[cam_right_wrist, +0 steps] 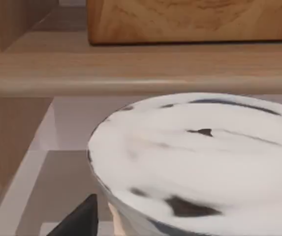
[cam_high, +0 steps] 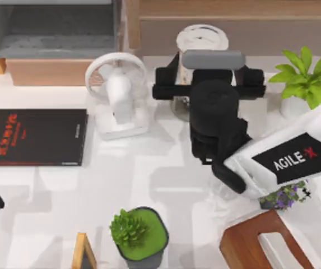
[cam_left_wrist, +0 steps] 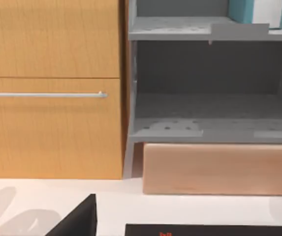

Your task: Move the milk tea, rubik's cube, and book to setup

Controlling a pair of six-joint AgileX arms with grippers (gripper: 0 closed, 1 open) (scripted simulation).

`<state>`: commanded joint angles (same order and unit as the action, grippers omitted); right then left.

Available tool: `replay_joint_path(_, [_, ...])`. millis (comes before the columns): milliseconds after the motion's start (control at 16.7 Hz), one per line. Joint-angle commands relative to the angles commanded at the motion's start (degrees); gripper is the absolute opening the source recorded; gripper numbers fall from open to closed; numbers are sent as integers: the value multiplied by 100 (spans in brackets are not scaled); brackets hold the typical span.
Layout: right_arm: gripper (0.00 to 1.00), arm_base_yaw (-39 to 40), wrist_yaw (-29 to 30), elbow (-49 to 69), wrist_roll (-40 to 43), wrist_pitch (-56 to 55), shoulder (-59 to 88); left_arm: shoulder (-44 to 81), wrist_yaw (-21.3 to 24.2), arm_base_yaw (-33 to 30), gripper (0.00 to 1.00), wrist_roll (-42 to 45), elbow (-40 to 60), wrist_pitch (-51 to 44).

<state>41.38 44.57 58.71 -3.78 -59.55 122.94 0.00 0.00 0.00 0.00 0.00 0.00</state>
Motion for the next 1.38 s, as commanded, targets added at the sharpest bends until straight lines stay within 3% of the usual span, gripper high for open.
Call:
replay_joint_path(720, [100, -208, -84, 300, -112, 955, -738, 0, 0, 0, 100, 0, 0, 0])
replay_joint_path(1020, [100, -1418, -662, 1329, -240, 3063, -1164, 0, 0, 0, 100, 0, 0, 0])
replay_joint_path(1380, [100, -3561, -1821, 2655, -28, 6931, -1384, 0, 0, 0, 100, 0, 0, 0])
